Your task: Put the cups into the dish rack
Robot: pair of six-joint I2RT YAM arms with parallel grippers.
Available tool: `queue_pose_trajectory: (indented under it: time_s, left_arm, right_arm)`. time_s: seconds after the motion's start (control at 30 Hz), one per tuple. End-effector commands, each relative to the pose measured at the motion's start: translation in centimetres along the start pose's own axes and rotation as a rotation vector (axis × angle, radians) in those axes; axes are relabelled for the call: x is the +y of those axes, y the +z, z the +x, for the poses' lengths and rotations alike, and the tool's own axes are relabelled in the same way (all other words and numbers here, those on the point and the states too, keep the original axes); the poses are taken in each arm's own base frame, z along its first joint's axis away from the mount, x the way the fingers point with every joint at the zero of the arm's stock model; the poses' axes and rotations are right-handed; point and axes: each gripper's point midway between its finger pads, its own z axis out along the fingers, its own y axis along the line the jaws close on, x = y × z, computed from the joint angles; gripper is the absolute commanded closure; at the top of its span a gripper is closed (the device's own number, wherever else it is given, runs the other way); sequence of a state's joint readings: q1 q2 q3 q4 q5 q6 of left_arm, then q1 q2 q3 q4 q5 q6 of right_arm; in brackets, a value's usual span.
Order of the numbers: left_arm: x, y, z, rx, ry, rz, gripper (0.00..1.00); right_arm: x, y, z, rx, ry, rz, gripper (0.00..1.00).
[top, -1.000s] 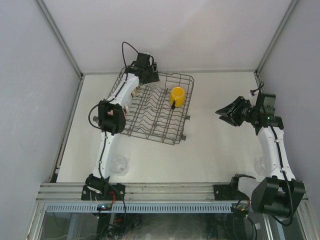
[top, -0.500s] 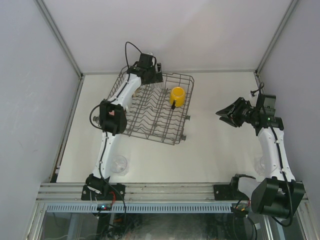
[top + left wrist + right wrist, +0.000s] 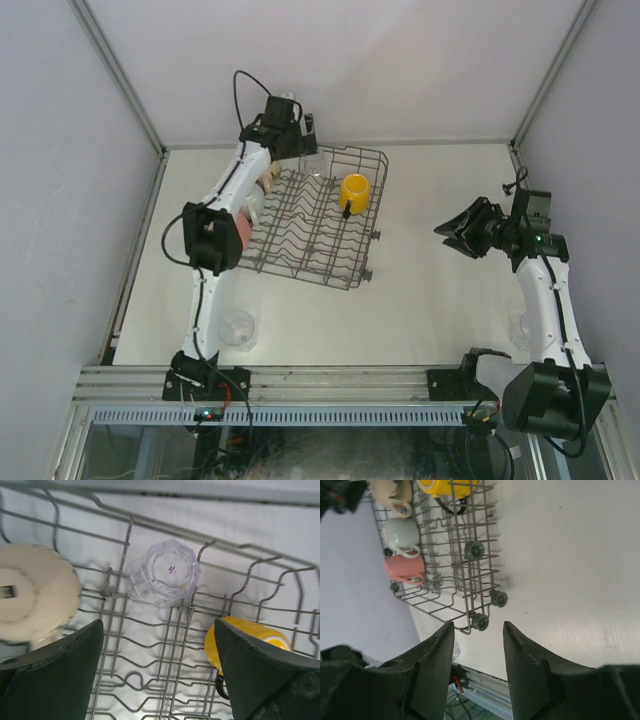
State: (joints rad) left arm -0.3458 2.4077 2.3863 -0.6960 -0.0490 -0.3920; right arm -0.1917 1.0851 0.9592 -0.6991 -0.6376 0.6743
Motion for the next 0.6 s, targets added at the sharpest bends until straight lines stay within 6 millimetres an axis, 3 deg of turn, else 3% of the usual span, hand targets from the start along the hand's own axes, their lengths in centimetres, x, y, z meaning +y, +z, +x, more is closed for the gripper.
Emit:
queue_pose_trajectory:
  time_s: [0.0, 0.13, 0.27, 0.37, 0.43, 0.57]
  left_arm:
    - [-0.9, -9.6, -8.9, -0.241, -0.035, 0.033, 0.06]
    - [-1.3, -13.9, -9.7, -0.265, -0.048, 0.057, 0.06]
    - [-2.5, -17.4, -9.1, -0.253, -0.068, 0.130, 0.07]
    - [-3.7, -20.0, -7.9, -0.244, -0.055, 0.184, 0.07]
    - [-4.2, -20.8, -6.1, -0.218, -0.040, 0.207, 0.07]
    - [-5.7, -22.6, -3.0, -0.192, -0.018, 0.281, 0.08]
  right_arm:
    - [-0.2, -2.3, -1.1, -0.110, -0.085, 0.137, 0.56]
    - [-2.4, -4.6, -1.0, -0.183, -0.060, 0.340, 0.54]
    - [-5.8, -7.8, -0.3, -0.244, 0.042, 0.600, 0.52]
    - [-8.8, -10.6, 0.1, -0.324, 0.158, 0.801, 0.50]
    - [-10.5, -12.2, 0.5, -0.372, 0.235, 0.896, 0.51]
    - [-11.3, -13.5, 0.0, -0.443, 0.290, 0.885, 0.51]
